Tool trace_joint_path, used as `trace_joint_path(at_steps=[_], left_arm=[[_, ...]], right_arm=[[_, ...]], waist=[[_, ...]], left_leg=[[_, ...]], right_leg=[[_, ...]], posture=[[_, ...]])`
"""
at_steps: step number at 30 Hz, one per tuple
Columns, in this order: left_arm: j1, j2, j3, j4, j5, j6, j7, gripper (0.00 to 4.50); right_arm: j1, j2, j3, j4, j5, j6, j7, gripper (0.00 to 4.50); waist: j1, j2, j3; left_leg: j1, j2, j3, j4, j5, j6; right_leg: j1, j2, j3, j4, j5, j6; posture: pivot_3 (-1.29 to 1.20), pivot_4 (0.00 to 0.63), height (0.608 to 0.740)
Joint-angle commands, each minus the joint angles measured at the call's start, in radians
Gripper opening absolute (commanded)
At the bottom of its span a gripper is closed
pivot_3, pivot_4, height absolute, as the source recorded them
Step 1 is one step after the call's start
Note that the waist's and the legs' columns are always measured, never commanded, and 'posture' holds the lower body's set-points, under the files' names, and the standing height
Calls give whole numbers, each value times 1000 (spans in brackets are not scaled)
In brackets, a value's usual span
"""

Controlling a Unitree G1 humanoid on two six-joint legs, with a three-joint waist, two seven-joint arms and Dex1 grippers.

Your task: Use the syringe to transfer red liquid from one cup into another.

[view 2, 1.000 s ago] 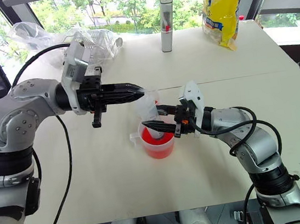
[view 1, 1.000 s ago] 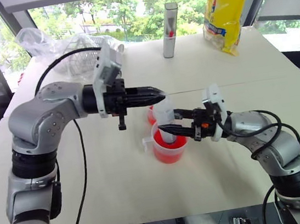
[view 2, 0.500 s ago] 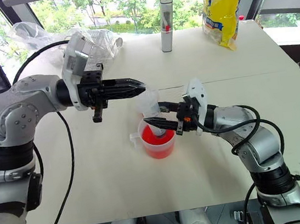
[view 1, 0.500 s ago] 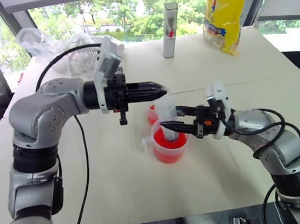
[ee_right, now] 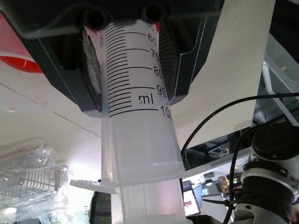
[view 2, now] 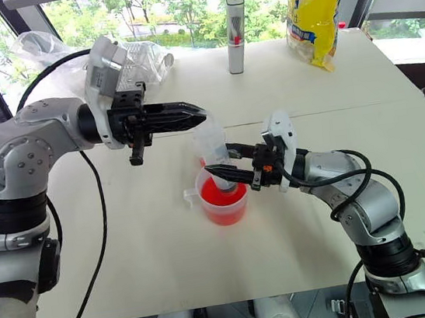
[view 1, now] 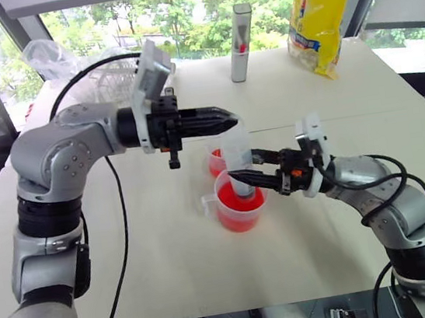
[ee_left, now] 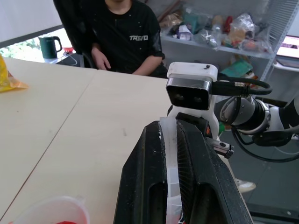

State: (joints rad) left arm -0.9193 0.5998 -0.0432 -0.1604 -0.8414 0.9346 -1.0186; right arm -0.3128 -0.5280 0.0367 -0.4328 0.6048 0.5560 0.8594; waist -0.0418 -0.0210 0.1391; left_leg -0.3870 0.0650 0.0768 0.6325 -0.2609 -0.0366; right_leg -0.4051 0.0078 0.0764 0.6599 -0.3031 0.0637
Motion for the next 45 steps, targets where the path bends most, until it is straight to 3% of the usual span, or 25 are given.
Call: trace_joint_path(at_steps=[1,34,38,43,44,45], left_arm=[[-74,2,97,10,-10,-43,32,74],[-54,7,110,-3,-18,-36,30,74],[-40,14,97,-12,-11,-30,26,1580],[-5,24,95,-30,1,-31,29,4121],[3,28,99,-30,6,-33,30,4434],[8,33,103,-29,10,-36,32,4434]], right_arm=[[28,-11,70,-56,18,24,39,1326],[4,-9,70,-64,19,39,43,1326],[-11,-16,61,-64,25,39,46,1326],[-41,-21,38,-80,43,47,38,1326],[-48,-23,30,-86,50,50,34,1326],[-53,-24,25,-92,55,53,30,1326]], waist=[[0,0,0],[0,0,0],[-2,0,0],[0,0,0],[0,0,0],[-1,0,0]], left_leg=[[0,0,0,0,0,0],[0,0,0,0,0,0],[0,0,0,0,0,0],[1,0,0,0,0,0],[1,0,0,0,0,0],[1,0,0,0,0,0]], right_leg=[[0,0,0,0,0,0],[0,0,0,0,0,0],[0,0,0,0,0,0],[1,0,0,1,0,0],[1,0,0,1,0,0],[1,0,0,1,0,0]], posture=[[0,150,740],[0,150,740],[0,150,740],[0,150,740],[0,150,740],[0,150,740]])
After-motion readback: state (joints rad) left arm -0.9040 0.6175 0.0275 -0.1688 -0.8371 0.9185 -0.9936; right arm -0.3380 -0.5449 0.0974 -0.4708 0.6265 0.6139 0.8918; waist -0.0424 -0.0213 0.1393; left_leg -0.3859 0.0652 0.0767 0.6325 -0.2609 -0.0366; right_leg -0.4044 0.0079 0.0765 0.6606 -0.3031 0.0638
